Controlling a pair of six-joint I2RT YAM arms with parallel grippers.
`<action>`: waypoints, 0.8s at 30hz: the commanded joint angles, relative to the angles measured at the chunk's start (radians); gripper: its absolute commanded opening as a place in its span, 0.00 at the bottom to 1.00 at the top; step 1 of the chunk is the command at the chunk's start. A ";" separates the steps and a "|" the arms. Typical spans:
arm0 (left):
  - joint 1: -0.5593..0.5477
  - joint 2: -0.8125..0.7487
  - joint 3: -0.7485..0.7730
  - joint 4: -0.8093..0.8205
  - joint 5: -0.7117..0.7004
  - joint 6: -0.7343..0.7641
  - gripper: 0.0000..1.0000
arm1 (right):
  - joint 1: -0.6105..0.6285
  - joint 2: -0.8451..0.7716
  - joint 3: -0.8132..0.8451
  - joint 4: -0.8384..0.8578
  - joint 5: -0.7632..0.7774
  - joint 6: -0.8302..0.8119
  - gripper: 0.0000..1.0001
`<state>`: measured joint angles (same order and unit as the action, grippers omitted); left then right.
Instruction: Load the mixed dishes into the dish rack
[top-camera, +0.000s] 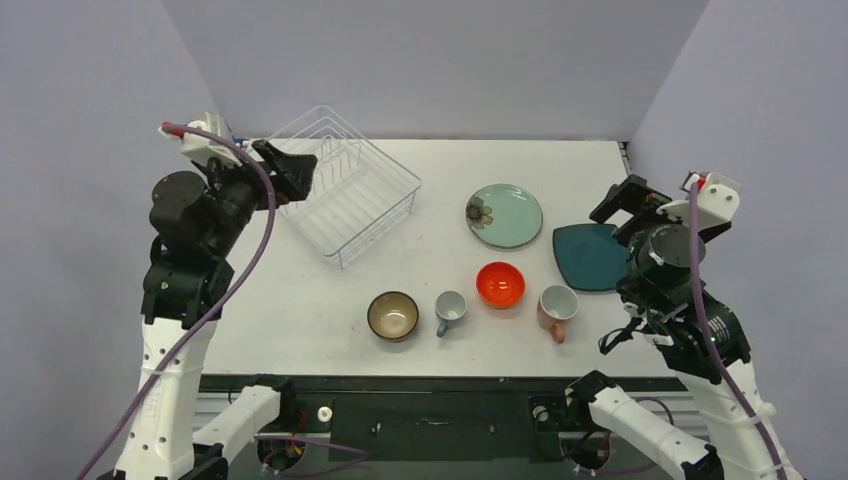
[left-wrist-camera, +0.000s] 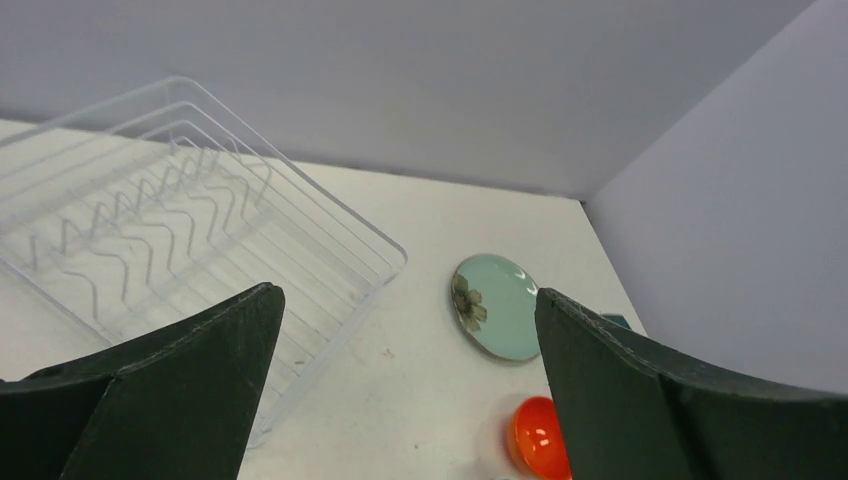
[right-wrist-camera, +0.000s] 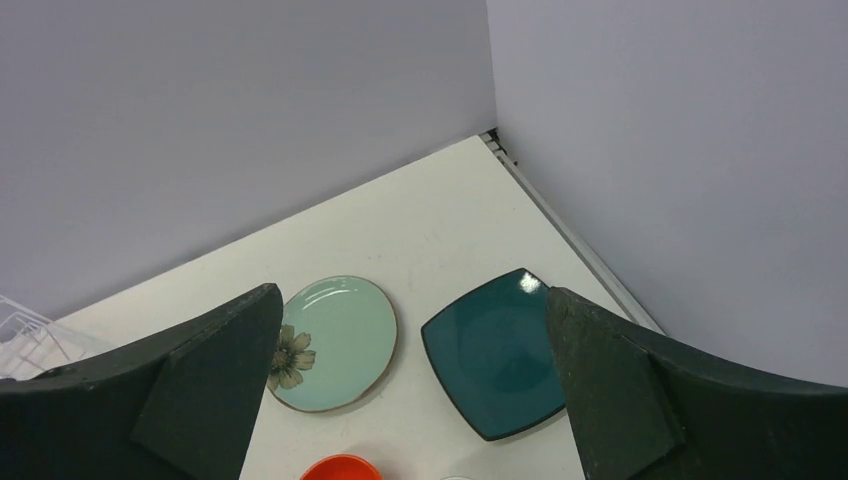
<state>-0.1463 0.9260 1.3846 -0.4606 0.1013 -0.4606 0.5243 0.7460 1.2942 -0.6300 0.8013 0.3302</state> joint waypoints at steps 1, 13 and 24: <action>-0.079 0.043 -0.057 0.012 0.052 -0.029 0.96 | 0.011 0.056 0.003 -0.033 -0.063 0.029 1.00; -0.466 0.115 -0.235 -0.028 -0.164 -0.002 0.96 | 0.020 0.110 -0.046 -0.022 -0.271 0.086 1.00; -0.779 0.175 -0.395 -0.086 -0.395 -0.040 0.98 | 0.021 0.144 -0.085 -0.020 -0.308 0.115 0.97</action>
<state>-0.8551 1.0767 1.0157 -0.5320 -0.1658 -0.4706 0.5385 0.8749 1.2148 -0.6613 0.5213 0.4259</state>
